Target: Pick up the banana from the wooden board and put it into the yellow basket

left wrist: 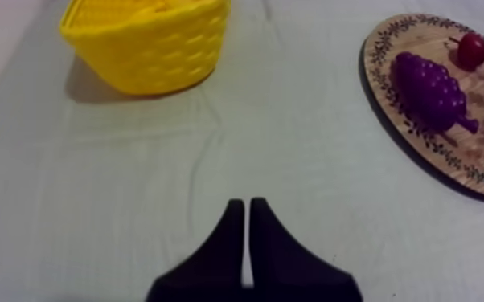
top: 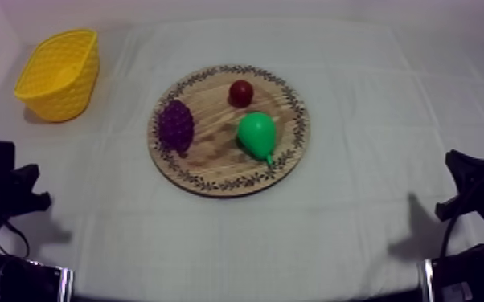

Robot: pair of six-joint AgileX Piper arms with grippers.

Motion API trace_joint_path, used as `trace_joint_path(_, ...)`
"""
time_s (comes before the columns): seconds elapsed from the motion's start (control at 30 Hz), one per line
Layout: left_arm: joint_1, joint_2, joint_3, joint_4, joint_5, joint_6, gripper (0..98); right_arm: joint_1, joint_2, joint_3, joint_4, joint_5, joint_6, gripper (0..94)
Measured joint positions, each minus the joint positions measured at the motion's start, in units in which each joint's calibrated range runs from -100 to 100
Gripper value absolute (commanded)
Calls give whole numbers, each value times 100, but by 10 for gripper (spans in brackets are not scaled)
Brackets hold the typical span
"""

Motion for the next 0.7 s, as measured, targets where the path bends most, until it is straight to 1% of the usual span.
trace_joint_path(0.1,-18,-666,43,138,298,-166,6,0,0,0,0,0,0,4)
trace_joint_path(0.17,14,-1027,20,152,502,-207,34,0,0,0,0,0,0,4)
trace_joint_path(0.2,46,-1210,4,159,656,-188,41,0,0,0,0,0,0,4)
trace_joint_path(0.3,120,-1598,-25,179,852,-82,34,0,0,0,0,0,0,4)
trace_joint_path(0.43,144,-1770,-27,189,903,-34,9,0,0,0,0,0,0,4)
trace_joint_path(0.7,147,-1782,-27,189,921,-14,1,0,0,0,0,-8,0,4)
